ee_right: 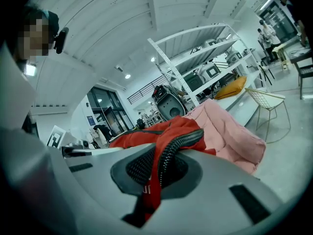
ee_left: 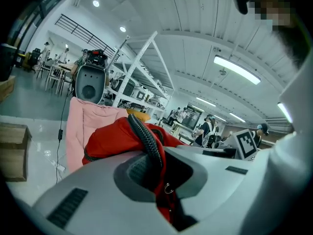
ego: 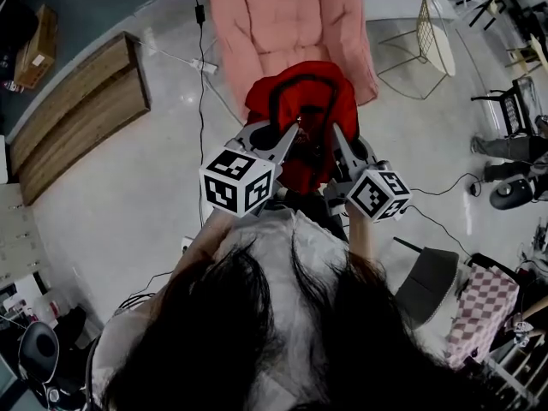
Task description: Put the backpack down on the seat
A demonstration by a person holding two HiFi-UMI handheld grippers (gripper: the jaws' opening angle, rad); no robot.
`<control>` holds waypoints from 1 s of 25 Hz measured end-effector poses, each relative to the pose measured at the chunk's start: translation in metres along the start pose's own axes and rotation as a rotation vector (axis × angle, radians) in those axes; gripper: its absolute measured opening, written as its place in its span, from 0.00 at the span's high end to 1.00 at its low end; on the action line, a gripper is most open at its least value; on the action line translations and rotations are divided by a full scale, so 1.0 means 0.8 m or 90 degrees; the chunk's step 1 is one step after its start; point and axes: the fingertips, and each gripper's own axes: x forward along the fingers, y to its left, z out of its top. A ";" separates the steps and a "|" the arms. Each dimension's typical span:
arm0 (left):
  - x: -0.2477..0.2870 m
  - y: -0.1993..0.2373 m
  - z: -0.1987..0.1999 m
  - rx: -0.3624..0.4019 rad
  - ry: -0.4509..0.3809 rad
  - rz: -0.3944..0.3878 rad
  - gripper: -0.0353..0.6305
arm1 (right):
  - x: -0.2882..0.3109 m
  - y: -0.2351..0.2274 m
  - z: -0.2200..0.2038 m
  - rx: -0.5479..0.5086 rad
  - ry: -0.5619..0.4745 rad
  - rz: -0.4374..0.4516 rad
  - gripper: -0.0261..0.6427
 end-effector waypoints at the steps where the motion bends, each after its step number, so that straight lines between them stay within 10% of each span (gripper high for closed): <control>1: 0.003 0.002 0.002 -0.002 0.000 -0.001 0.88 | 0.003 -0.002 0.002 0.001 0.001 0.000 0.91; 25: 0.186 0.132 0.065 -0.077 0.020 0.133 0.88 | 0.197 -0.155 0.073 0.012 0.109 0.094 0.91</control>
